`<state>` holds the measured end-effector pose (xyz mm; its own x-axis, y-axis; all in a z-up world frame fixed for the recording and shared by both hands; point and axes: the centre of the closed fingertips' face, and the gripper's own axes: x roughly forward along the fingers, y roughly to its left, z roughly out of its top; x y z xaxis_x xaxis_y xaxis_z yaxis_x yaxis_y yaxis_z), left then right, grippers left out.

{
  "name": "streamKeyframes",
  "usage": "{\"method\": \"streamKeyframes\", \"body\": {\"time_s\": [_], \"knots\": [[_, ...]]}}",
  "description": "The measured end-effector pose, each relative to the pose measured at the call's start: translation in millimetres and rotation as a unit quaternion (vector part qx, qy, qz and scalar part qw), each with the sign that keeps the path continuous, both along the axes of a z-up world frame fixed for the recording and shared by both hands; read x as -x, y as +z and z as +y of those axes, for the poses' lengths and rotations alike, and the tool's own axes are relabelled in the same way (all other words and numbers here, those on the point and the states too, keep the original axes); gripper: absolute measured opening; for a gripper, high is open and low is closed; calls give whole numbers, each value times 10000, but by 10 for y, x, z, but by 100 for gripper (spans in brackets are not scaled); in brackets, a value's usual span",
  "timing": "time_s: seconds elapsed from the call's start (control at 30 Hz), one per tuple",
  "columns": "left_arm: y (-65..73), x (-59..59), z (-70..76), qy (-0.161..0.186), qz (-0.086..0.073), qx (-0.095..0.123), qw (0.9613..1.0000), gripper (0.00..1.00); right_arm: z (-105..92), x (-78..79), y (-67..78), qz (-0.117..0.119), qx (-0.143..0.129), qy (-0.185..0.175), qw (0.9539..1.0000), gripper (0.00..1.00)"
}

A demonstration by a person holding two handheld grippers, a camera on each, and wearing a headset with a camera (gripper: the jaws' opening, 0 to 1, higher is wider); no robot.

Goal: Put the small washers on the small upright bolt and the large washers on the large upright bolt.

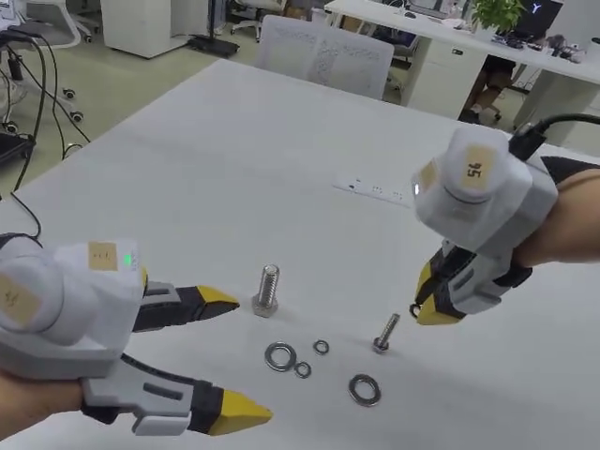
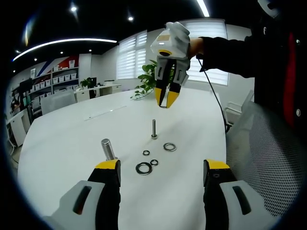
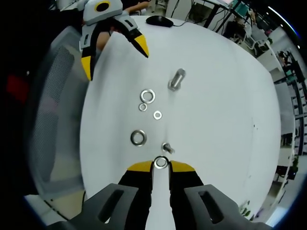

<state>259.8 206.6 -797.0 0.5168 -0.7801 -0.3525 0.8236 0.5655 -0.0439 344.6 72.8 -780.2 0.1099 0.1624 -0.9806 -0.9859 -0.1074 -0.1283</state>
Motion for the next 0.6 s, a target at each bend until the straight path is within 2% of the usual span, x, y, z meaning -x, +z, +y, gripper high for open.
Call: {"method": "streamKeyframes", "body": {"time_s": [0.23, 0.6], "knots": [[7, -2, 19, 33, -8, -17, 10000, 70, 23, -89, -15, 1, -41, -54, 10000, 13], [12, 2, 13, 42, 7, -5, 10000, 70, 115, -131, -99, 46, -51, 11, 10000, 13]]}}
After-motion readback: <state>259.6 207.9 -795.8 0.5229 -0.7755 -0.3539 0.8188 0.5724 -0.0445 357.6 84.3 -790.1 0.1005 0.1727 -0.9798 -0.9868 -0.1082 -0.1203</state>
